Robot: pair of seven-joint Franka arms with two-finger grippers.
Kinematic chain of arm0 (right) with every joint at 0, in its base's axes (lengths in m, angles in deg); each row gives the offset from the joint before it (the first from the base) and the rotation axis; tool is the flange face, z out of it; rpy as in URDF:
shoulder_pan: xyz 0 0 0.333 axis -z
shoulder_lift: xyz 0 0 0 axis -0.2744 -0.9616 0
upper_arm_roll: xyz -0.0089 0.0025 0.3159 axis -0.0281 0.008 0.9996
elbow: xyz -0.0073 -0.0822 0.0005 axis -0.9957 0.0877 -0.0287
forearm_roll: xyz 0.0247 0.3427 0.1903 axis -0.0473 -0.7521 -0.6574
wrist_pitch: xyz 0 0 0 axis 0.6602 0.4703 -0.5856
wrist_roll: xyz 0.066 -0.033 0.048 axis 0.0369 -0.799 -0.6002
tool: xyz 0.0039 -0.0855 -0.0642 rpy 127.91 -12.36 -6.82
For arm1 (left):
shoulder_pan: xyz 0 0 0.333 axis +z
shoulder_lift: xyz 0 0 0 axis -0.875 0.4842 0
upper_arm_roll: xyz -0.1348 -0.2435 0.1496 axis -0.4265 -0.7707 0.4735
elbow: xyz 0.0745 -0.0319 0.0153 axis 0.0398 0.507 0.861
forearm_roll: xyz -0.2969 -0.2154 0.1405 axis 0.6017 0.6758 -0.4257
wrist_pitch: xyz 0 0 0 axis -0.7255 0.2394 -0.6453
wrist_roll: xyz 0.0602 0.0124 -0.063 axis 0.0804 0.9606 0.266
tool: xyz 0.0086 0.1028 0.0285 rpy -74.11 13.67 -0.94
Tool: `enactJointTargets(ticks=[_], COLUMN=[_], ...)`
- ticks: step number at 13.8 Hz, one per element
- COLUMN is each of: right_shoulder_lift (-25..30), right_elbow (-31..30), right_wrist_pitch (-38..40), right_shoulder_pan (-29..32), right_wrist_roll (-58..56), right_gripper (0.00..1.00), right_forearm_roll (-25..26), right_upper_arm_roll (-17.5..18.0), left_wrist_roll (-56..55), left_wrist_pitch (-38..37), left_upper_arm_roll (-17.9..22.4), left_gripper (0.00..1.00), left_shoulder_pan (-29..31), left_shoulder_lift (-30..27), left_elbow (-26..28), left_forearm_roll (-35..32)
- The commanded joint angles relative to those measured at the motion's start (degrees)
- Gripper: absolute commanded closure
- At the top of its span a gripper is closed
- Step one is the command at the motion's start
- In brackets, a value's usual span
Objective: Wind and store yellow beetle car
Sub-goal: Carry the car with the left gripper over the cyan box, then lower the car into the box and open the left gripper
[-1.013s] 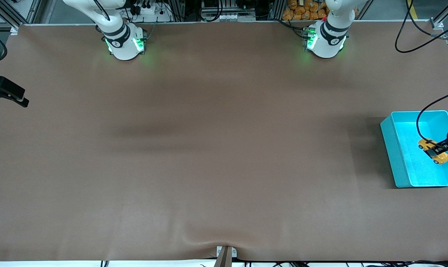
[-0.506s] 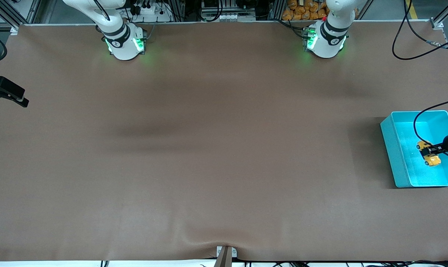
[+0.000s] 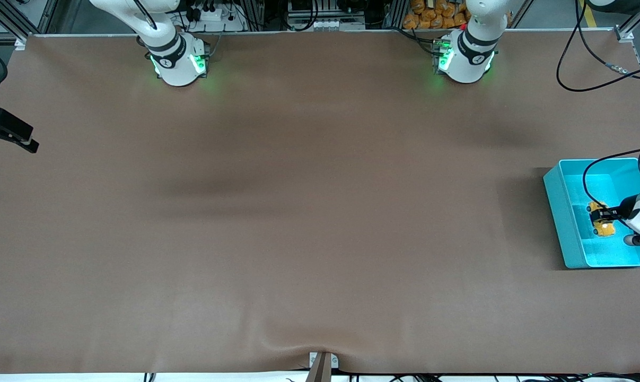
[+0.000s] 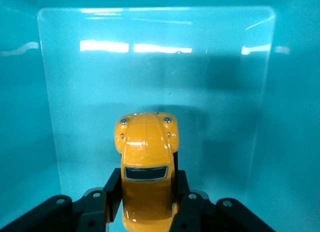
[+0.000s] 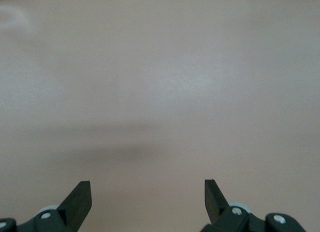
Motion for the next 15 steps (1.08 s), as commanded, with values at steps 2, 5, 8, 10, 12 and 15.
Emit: enactJointTargets(ticks=[2, 5, 8, 10, 12, 15], right_shoulder_lift=[0.54, 0.54, 0.54, 0.54, 0.54, 0.45], right_elbow=[0.17, 0.17, 0.26, 0.26, 0.26, 0.26], right_wrist_pitch=[0.42, 0.42, 0.33, -0.28, -0.29, -0.29], right_shoulder_pan=[0.09, 0.27, 0.53, 0.53, 0.27, 0.27], right_wrist_roll=[0.36, 0.27, 0.27, 0.36, 0.36, 0.27], right_gripper=[0.0, 0.0, 0.0, 0.0, 0.0, 0.0], right_forearm_roll=[0.29, 0.29, 0.73, 0.29, 0.46, 0.37], right_upper_arm_roll=[0.25, 0.25, 0.25, 0.25, 0.25, 0.25], left_wrist_roll=[0.92, 0.83, 0.83, 1.0, 1.0, 0.48], left_wrist_pitch=[0.71, 0.8, 0.19, -3.22, -8.49, -15.88], left_upper_arm_roll=[-0.38, -0.38, -0.73, -1.6, -3.1, -6.78], left_gripper=[1.0, 0.68, 0.0, 0.0, 0.0, 0.0], left_shoulder_pan=[1.25, 1.33, 1.07, 1.07, 1.07, 1.07], left_shoulder_lift=[1.83, 2.1, -0.26, -3.95, -8.25, -13.97], left_elbow=[-1.26, -1.17, -0.73, -0.73, -0.73, -0.65], left_forearm_roll=[-1.64, -1.56, -1.56, -1.47, -1.21, -0.59])
